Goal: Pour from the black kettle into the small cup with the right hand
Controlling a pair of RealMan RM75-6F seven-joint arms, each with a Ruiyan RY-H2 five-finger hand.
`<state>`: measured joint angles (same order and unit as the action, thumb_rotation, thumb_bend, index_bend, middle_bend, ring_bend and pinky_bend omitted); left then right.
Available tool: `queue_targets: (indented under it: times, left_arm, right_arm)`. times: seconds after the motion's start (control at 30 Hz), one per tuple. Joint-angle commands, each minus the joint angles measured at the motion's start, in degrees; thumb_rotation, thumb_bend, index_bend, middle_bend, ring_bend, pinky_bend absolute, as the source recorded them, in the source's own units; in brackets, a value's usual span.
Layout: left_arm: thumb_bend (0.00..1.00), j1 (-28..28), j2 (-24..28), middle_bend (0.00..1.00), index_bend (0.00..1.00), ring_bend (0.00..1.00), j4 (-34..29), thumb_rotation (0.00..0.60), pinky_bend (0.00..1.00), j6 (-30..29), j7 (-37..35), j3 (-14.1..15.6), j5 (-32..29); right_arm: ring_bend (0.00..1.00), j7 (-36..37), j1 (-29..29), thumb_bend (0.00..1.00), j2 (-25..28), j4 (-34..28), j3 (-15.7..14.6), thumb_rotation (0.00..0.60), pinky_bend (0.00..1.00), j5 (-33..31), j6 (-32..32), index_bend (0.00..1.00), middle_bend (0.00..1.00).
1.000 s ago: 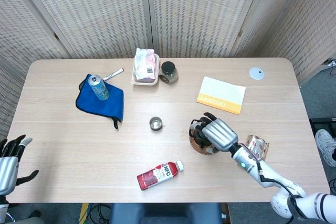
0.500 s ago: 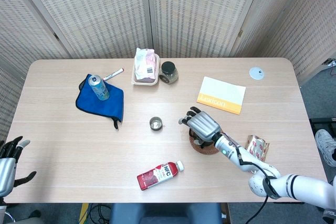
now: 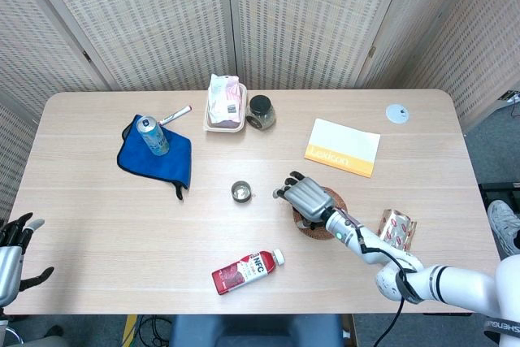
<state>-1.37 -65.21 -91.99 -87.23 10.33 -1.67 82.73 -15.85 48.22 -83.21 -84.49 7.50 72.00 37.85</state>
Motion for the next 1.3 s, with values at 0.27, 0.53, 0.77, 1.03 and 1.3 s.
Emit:
queue_targets:
  times: [0.27, 0.53, 0.77, 1.03, 1.3]
  left_arm:
    - [0.11, 0.09, -0.04, 0.11, 0.21, 0.14, 0.39, 0.6, 0.05, 0.29, -0.62, 0.01, -0.12]
    - [0.11, 0.32, -0.01, 0.11, 0.22, 0.14, 0.7, 0.6, 0.05, 0.04, -1.1, -0.02, -0.03]
    - [0.11, 0.38, 0.03, 0.11, 0.22, 0.14, 0.91, 0.6, 0.05, -0.06, -1.5, -0.15, 0.02]
    - [0.11, 0.09, -0.1, 0.11, 0.22, 0.14, 1.22, 0.6, 0.05, 0.15, -2.08, -0.26, 0.46]
    - [0.11, -0.02, -0.18, 0.11, 0.22, 0.14, 1.33, 0.6, 0.05, -0.02, -2.48, -0.15, 1.24]
  right_arm:
    - [0.19, -1.63, 0.31, 0.0, -0.15, 0.43, -1.51, 0.6, 0.13, -2.9, 0.42, 0.28, 0.39]
    - [0.19, -2.11, -0.23, 0.0, 0.92, -1.25, -2.03, 0.6, 0.13, -3.56, 2.75, 0.28, 0.4]
    - [0.19, -3.39, -2.16, 0.0, 4.61, -6.33, -3.03, 0.6, 0.13, -3.28, 6.66, 0.28, 0.41]
    - [0.19, -5.7, -6.56, 0.0, 10.0, -12.8, -5.62, 0.6, 0.13, -2.33, 13.01, 0.28, 0.43]
    - [0.19, -7.24, -10.34, 0.0, 12.77, -16.08, -8.06, 0.6, 0.13, -0.65, 17.34, 0.28, 0.42]
